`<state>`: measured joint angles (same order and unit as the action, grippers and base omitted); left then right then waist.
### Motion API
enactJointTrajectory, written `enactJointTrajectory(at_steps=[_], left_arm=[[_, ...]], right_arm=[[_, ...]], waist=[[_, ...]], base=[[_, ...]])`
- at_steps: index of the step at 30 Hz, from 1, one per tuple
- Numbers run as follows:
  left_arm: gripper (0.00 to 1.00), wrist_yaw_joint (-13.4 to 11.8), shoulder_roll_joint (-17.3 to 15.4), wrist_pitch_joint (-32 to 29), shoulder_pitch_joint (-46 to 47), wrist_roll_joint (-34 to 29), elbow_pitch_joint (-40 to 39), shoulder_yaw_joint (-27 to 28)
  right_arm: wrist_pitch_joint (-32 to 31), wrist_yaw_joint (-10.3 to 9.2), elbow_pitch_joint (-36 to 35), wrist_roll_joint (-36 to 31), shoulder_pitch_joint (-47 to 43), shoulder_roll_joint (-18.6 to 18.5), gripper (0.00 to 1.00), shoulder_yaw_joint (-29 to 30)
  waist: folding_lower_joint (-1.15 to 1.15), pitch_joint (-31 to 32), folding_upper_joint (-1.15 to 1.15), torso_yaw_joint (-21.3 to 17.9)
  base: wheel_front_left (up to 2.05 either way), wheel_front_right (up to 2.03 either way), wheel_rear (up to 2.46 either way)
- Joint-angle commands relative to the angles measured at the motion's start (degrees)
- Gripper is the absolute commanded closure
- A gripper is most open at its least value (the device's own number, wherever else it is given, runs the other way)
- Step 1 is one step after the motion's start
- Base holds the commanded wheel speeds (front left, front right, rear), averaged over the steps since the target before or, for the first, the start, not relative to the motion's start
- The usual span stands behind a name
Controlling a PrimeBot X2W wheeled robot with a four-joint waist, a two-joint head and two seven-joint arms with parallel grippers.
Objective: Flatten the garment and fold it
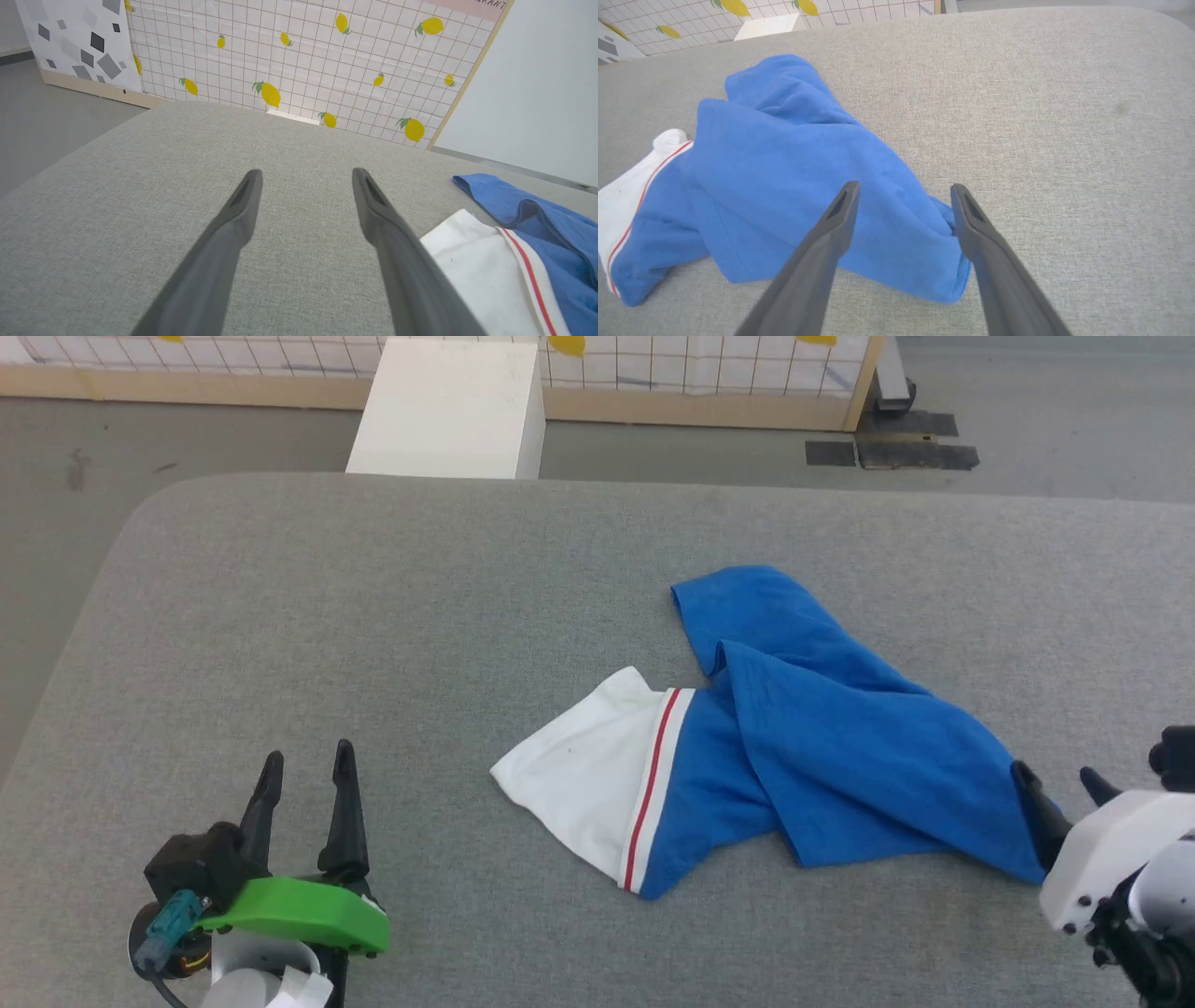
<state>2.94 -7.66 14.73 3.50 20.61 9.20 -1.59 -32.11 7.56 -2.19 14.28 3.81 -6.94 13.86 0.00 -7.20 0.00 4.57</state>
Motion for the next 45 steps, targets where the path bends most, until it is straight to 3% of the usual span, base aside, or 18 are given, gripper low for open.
enactJointTrajectory(at_steps=[1,7,14,24,34,35,36,45], left_arm=[[0.0,-0.2,-0.2,0.1,-0.7,0.2,-0.1,-0.1],[0.0,-0.4,-0.6,-0.3,-1.3,0.4,-0.7,-0.1],[0.0,-0.4,-0.5,-0.8,-0.6,0.7,-1.2,-1.0],[0.0,0.1,-0.1,-0.5,0.9,1.2,-0.4,-1.8],[0.0,0.4,0.4,-0.1,2.3,1.5,0.6,-1.9],[0.0,0.4,0.4,-0.1,2.3,1.5,0.6,-1.9],[0.0,0.4,0.4,0.0,2.3,1.5,0.7,-1.8],[0.0,0.4,0.0,0.1,2.4,1.4,1.1,-1.6]], right_arm=[[0.4,-0.08,-0.9,-0.4,-1.6,0.6,0.0,-0.4],[-2.1,-0.08,-4.2,-1.2,-2.6,-0.5,0.0,-7.7],[-11.2,-0.08,-4.4,-0.3,0.4,-6.9,0.0,-22.2],[-16.4,-0.08,3.0,1.7,10.0,-11.5,0.0,-37.7],[-20.3,-0.08,10.6,4.3,14.9,-13.0,0.0,-45.8],[-20.6,-0.08,10.8,4.8,15.1,-13.1,0.67,-46.0],[-20.3,-0.08,10.8,5.2,15.5,-13.1,1.0,-46.0],[-17.8,-0.08,7.5,11.0,16.3,-13.6,1.0,-41.2]], waist=[[0.0,0.4,0.0,-0.1],[0.0,0.9,0.0,-0.4],[0.0,-0.4,0.0,0.3],[0.0,-3.8,0.0,2.2],[0.0,-5.9,0.0,3.1],[0.0,-5.9,0.0,3.0],[0.0,-6.0,0.0,2.9],[0.0,-3.8,0.0,1.5]], base=[[0.0,0.0,0.0],[0.0,0.0,0.0],[0.0,0.0,0.0],[0.0,0.0,0.0],[0.0,0.0,0.0],[0.0,0.0,0.0],[0.0,0.0,0.0],[0.0,0.0,0.0]])
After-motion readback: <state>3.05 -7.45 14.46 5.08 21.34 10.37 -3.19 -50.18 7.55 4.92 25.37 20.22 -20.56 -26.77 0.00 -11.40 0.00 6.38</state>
